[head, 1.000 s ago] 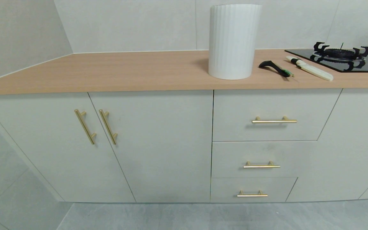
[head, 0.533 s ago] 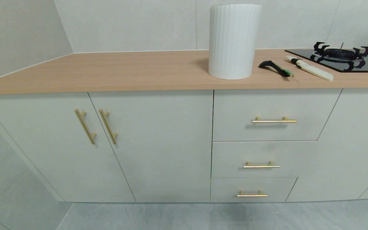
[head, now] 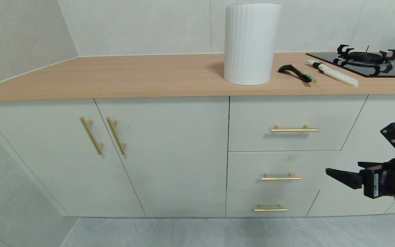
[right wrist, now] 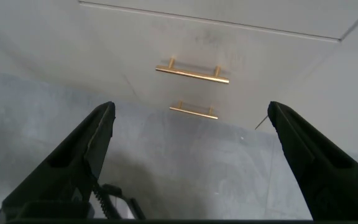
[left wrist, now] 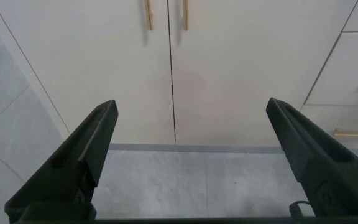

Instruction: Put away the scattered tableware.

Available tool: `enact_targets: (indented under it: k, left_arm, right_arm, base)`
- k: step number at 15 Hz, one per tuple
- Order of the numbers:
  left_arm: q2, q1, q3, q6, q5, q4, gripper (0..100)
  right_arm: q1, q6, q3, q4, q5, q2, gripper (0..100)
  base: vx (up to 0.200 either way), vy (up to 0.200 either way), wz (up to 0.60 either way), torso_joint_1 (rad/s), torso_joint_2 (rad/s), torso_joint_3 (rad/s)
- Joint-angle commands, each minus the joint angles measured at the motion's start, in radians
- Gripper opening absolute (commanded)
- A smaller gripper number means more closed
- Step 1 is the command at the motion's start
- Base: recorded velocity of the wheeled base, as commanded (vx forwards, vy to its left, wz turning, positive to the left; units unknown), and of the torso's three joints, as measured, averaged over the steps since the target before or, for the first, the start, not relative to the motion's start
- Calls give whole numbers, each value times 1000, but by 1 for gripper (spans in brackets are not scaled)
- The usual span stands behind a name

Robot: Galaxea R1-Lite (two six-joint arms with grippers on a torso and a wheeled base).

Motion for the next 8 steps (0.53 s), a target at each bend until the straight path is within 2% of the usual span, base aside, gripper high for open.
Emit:
enact_targets:
  k: [1,8]
  left_arm:
    - [1,0,0,0,0,0,100]
    - [1,0,0,0,0,0,100]
  right_arm:
    - [1,1,-74,-16,0,180,100]
    - [1,4,-250,-65,-27,482,100]
  base:
    - [0,0,0,0,0,0]
    - [0,0,0,0,0,0]
